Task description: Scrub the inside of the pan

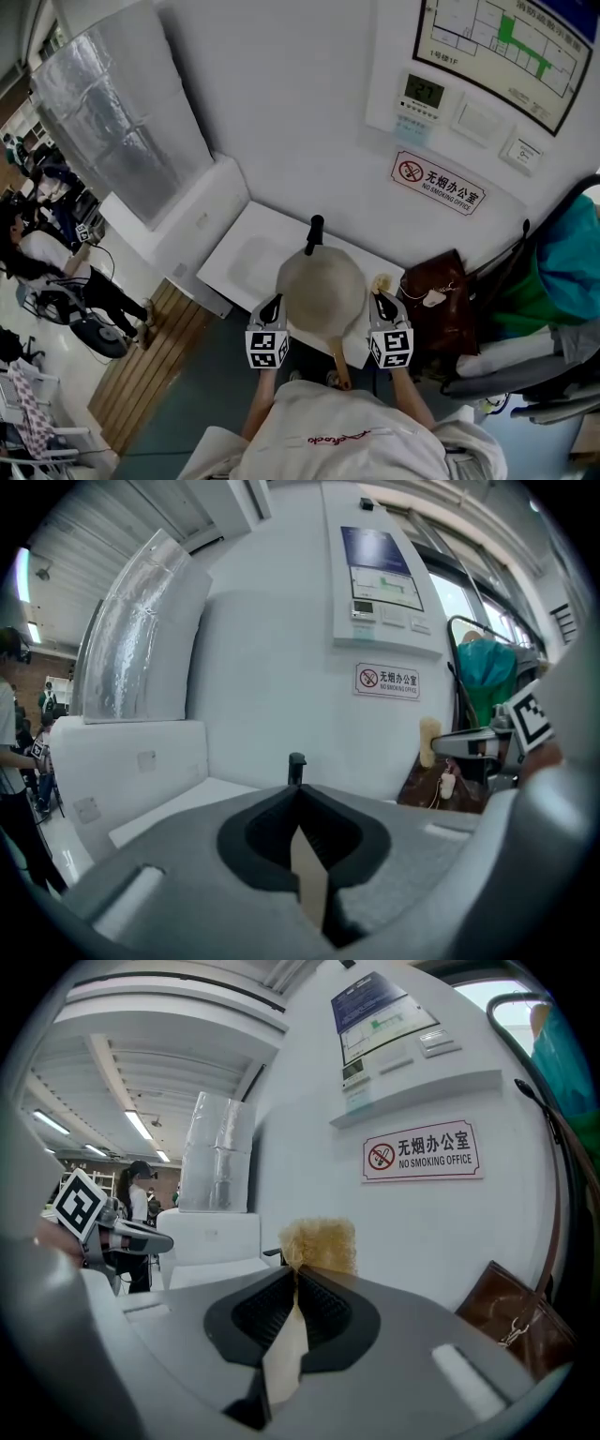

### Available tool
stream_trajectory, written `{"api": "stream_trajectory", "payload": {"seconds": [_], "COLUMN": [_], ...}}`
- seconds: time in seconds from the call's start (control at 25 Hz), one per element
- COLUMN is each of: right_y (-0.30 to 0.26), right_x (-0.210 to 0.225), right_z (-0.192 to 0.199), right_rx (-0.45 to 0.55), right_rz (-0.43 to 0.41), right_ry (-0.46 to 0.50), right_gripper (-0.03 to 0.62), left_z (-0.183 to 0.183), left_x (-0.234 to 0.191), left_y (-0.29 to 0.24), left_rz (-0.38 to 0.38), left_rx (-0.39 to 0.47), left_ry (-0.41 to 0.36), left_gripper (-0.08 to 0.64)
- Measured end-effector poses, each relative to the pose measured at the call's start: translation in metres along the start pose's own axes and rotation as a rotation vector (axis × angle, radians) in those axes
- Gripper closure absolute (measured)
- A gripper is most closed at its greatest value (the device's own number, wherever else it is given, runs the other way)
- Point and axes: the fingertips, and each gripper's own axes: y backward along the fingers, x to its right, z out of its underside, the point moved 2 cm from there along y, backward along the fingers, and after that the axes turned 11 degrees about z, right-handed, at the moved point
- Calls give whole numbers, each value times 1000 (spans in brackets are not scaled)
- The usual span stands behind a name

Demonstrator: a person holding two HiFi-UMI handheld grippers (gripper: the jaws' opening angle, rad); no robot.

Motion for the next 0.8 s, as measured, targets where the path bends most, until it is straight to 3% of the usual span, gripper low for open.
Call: {"api": "stream_trajectory", "payload": {"seconds": [0.8], "right_y": [-7], "right_x": [-3], "right_z": [8], "right_rx": [-12], "right_rz": [3], "right_ry": [-8], "right_gripper": [569], "left_z": [-2], "left_x": [-3], "left_y": [-8], "left_rz": [-3], "left_rx": [-9], "left_ry": [-12], "left_gripper": [560]}}
